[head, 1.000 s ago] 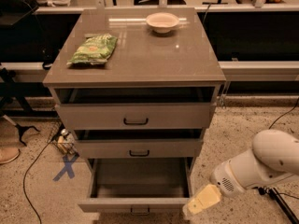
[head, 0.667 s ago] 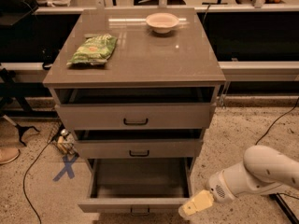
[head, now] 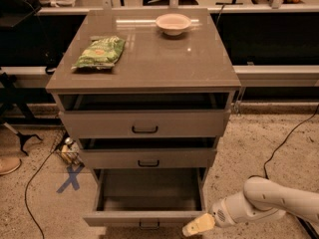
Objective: Close bottom drawer
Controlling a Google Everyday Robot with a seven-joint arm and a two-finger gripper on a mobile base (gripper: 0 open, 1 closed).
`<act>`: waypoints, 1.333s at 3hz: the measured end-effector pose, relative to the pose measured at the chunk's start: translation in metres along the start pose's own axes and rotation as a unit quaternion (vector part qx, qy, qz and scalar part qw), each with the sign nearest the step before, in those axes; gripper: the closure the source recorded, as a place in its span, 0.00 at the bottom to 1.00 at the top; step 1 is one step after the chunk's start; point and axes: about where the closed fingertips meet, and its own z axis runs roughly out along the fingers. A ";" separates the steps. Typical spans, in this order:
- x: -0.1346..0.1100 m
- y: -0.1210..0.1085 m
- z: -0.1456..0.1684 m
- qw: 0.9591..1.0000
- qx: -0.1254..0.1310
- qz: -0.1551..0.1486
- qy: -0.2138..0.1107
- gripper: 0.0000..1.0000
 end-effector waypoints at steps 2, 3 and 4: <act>0.027 -0.056 0.098 0.996 -0.060 0.062 -0.003 0.01; 0.031 -0.069 0.124 0.995 -0.072 0.071 -0.007 0.23; 0.029 -0.086 0.150 0.994 -0.084 0.073 -0.010 0.46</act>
Offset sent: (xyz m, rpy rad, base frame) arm -0.0012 0.0312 -0.1539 0.1435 0.1745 -0.0819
